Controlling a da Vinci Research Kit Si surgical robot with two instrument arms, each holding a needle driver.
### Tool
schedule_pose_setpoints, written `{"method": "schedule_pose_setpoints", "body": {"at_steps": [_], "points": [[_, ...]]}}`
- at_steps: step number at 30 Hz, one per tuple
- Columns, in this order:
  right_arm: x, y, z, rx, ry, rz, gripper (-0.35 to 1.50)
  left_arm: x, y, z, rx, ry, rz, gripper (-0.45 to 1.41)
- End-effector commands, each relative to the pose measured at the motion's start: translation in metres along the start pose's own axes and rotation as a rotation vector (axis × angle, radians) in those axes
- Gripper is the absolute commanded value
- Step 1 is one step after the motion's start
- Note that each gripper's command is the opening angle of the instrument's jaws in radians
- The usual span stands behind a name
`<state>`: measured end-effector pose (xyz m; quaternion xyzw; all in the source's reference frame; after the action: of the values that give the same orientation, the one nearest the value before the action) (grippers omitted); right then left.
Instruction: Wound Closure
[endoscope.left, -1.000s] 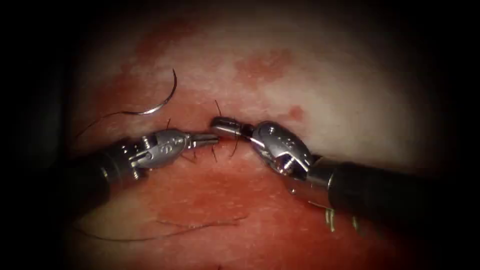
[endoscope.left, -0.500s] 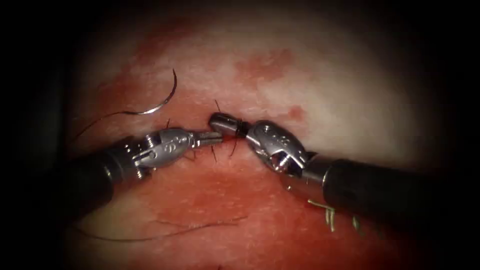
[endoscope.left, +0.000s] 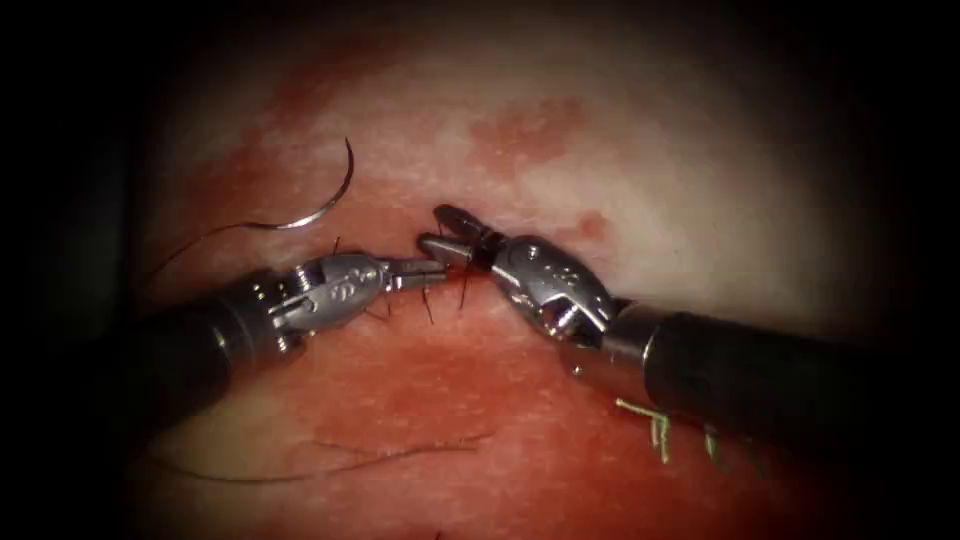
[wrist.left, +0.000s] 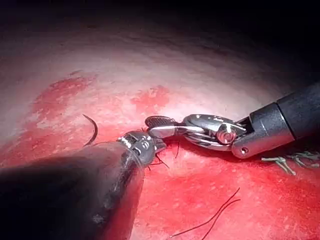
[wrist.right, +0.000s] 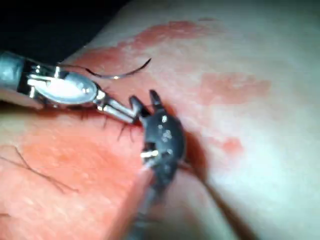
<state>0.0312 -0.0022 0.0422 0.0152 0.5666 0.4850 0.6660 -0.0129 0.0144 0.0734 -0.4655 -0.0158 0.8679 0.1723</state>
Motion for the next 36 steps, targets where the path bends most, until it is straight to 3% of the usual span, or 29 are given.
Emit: {"method": "schedule_pose_setpoints", "body": {"at_steps": [1, 13, 29, 33, 36], "points": [[-0.0006, -0.0002, 0.0008, 0.0, -0.002, -0.002, 0.61, -0.0001, -0.0004, 0.0007, 0.0, 0.001, 0.001, -0.45], [-0.0015, 0.0009, 0.0008, -0.046, -0.018, -0.015, 0.64, -0.0002, -0.0007, 0.001, -0.001, 0.003, -0.004, -0.45], [-0.0033, 0.0012, 0.0022, -0.029, -0.076, 0.004, 0.68, -0.0003, -0.0006, 0.0009, 0.0, 0.002, -0.004, -0.45], [-0.0033, 0.0012, 0.0023, -0.03, -0.076, 0.01, 0.54, -0.0002, -0.0005, 0.0009, 0.0, 0.002, -0.004, -0.45], [-0.0033, 0.0011, 0.0024, -0.011, -0.083, 0.016, 0.16, -0.0002, -0.0004, 0.0009, 0.001, 0.002, -0.004, -0.45]]}}
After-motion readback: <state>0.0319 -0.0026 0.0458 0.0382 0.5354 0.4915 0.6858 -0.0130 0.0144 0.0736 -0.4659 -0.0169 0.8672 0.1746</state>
